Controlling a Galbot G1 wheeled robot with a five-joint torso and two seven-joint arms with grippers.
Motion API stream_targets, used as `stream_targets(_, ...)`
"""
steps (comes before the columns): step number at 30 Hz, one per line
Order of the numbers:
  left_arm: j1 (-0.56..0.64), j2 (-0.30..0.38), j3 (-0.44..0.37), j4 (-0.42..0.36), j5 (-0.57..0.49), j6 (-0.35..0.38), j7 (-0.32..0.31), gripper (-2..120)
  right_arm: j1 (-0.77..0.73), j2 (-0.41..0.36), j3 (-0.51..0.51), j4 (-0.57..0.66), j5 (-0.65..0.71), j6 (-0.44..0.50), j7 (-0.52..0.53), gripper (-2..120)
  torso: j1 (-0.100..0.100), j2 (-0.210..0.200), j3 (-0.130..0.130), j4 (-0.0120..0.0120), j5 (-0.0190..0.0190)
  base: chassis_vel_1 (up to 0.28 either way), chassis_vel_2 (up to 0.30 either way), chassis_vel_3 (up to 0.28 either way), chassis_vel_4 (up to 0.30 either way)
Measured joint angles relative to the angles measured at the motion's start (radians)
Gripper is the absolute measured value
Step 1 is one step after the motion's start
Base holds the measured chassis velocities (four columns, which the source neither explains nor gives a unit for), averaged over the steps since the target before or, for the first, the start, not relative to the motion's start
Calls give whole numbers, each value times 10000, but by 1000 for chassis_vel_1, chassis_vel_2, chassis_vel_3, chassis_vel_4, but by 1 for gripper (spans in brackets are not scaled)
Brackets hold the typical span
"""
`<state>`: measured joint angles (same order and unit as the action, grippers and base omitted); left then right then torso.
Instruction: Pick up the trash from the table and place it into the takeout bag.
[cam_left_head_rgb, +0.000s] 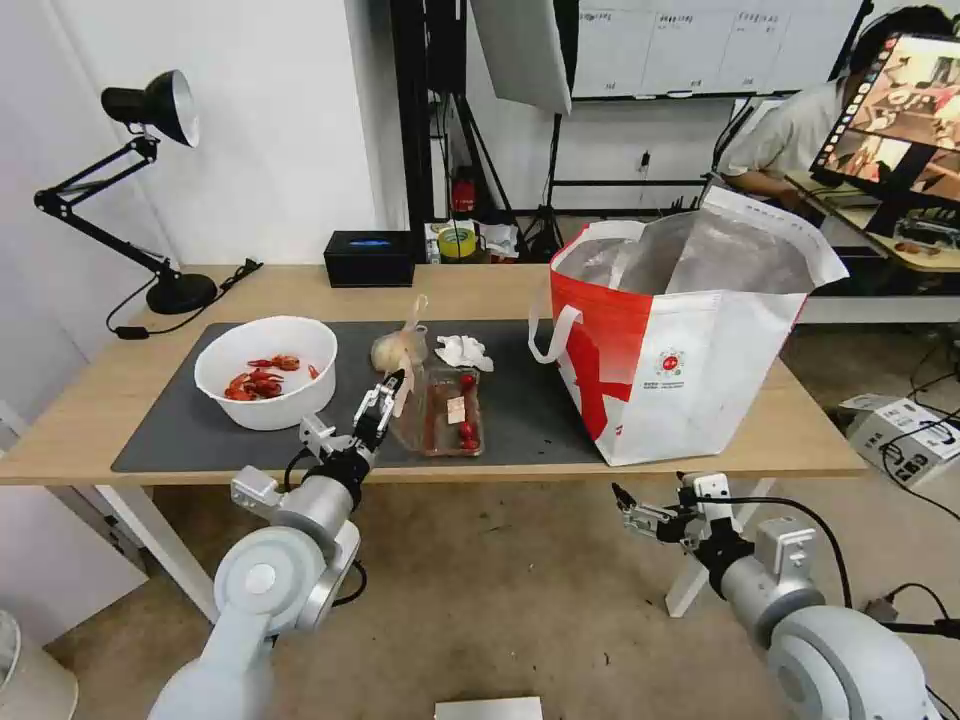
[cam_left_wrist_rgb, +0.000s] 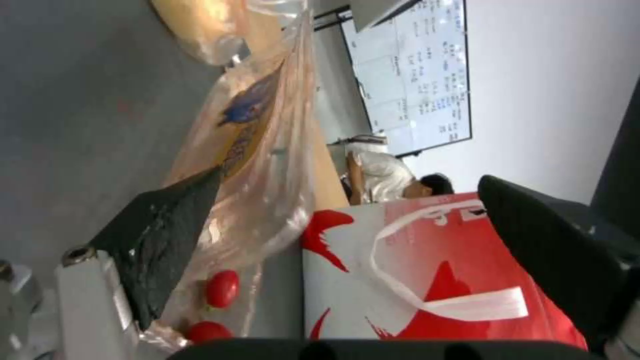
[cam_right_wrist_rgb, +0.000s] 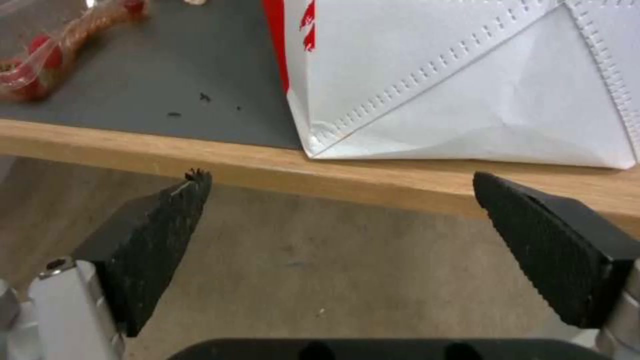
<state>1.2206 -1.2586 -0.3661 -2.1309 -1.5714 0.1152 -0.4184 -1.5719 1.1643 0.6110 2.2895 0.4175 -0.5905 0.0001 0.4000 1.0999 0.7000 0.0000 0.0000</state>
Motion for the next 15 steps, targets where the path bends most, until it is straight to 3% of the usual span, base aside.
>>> stream_targets(15, -619, -64, 1048, 469, 298, 73, 47, 100, -656, 196, 412, 488, 39, 41, -16, 100, 0, 0, 0, -1, 0, 0, 0, 0, 0)
